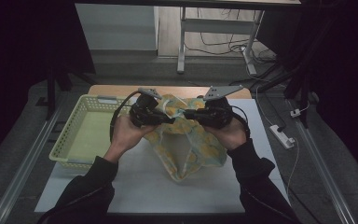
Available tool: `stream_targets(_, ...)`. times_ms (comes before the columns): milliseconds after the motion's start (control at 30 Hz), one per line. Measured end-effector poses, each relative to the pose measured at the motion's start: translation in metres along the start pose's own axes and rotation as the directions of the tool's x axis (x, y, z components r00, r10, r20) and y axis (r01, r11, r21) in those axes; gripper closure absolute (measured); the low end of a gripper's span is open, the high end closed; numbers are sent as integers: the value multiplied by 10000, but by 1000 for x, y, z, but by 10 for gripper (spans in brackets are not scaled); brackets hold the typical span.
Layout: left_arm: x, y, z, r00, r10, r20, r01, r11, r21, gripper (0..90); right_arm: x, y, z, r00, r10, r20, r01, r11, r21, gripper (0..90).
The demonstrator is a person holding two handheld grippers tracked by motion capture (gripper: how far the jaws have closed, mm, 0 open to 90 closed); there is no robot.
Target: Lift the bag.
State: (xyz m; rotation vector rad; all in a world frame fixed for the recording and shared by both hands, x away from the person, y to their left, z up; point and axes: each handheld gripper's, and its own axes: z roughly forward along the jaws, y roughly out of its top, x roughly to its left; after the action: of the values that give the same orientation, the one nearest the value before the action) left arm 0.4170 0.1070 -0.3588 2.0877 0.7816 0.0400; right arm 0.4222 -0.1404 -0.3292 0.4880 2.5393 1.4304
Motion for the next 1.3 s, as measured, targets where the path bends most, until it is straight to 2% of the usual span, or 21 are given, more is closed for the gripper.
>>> stream_targets(367, 1, 21, -26, 9998, -148, 90, 152, 9987, -492, 894, 0, 21, -11, 9997, -225, 81, 227, 9996, -178, 897)
stream_targets(600, 3, 35, -43, 9997, -246, 17, 247, 9967, -768, 894, -1, 34, -18, 9996, -96, -263, 84, 9988, -472, 898)
stream_targets(767, 2, 48, -55, 9996, -290, 65, 295, 9945, -1008, 894, 1, 47, -25, 9995, -235, -206, 223, 9980, -599, 898)
stream_targets(867, 0, 55, -62, 9997, -230, -61, 222, 9938, -1085, 894, 2, 54, -28, 9993, -251, -262, 234, 9977, -632, 898)
stream_targets(1100, -2, 70, -77, 9995, -161, -276, 122, 9907, -1356, 894, 6, 70, -33, 9985, -541, 37, 542, 9968, -592, 898)
stream_targets(1300, -4, 74, -84, 9995, 2, -309, -52, 9869, -1613, 894, 7, 81, -41, 9969, -731, 286, 750, 9947, -700, 897)
